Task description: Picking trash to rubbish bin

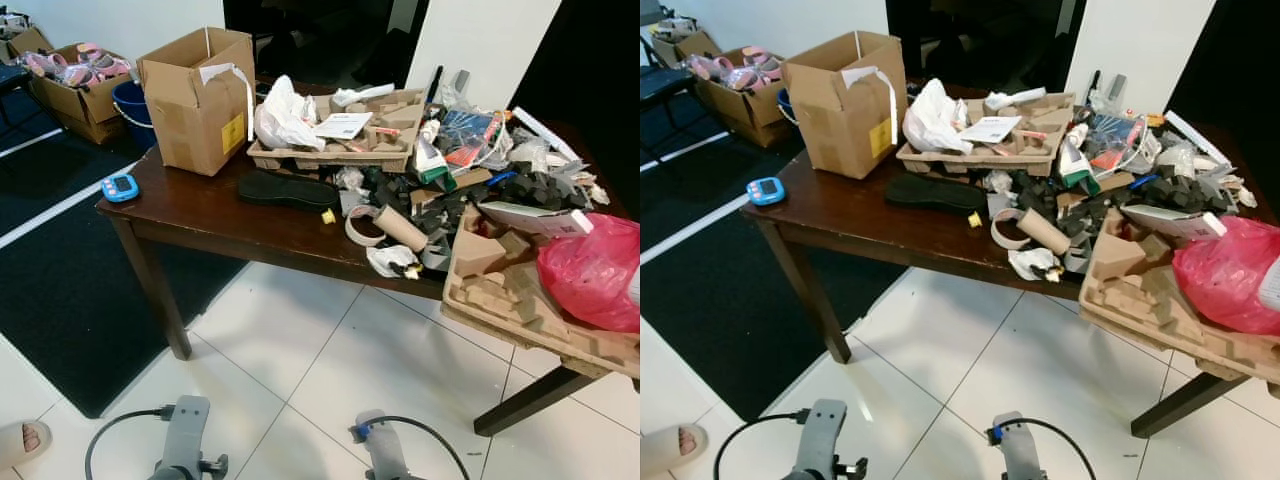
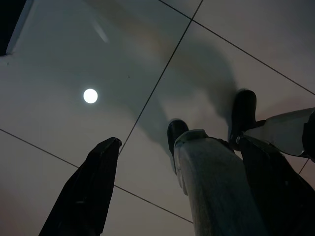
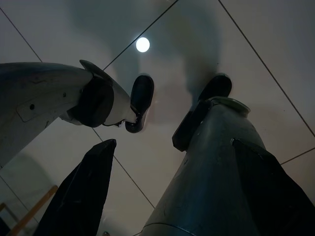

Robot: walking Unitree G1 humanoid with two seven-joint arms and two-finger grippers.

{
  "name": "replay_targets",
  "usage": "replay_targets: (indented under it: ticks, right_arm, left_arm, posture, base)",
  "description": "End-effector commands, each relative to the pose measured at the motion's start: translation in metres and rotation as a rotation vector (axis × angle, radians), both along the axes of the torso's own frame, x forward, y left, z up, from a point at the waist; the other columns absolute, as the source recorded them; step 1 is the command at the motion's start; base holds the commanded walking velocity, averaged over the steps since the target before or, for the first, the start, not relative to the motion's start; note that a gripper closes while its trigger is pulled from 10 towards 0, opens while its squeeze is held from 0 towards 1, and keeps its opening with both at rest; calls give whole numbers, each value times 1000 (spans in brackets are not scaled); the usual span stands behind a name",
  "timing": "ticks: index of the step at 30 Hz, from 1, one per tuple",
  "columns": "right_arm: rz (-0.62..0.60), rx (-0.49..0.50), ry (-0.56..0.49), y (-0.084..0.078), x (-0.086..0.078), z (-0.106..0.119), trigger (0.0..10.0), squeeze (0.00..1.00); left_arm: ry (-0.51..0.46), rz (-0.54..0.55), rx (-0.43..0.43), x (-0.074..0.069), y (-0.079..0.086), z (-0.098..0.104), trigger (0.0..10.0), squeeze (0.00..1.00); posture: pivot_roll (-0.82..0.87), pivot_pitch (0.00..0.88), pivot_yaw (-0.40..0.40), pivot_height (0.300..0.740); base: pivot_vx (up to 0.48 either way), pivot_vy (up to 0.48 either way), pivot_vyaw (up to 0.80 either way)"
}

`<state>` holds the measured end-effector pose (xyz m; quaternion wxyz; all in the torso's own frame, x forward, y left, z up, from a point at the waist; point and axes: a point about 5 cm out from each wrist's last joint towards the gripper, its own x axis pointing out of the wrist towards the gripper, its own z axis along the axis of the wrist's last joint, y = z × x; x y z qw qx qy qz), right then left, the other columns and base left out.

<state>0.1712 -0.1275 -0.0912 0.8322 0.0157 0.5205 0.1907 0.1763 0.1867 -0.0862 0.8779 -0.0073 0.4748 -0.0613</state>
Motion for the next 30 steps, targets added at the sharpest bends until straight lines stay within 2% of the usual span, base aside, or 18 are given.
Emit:
replay_targets:
  ticks: [1, 12, 16, 30]
  right_arm:
    - [-12, -8, 47, -3, -10, -5, 10000, 0]
    - [-7, 4, 34, 1, -10, -4, 10000, 0]
    - [8, 4, 25, 2, -9, -4, 10000, 0]
    - [37, 33, -14, 6, 0, 1, 10000, 0]
  left_arm:
    - [19, 9, 4, -4, 4, -1, 10000, 0]
    - [21, -5, 23, -5, 8, -1, 10000, 0]
    - [21, -7, 27, -5, 8, -1, 10000, 0]
    - [25, 0, 31, -9, 8, -3, 10000, 0]
  posture:
    - [115, 62, -49, 740]
    - [124, 62, -42, 740]
    - [130, 59, -47, 740]
    - [145, 49, -54, 740]
  base:
    - [0, 0, 0]
    - [0, 0, 0]
    - [0, 0, -769]
    - [0, 0, 0]
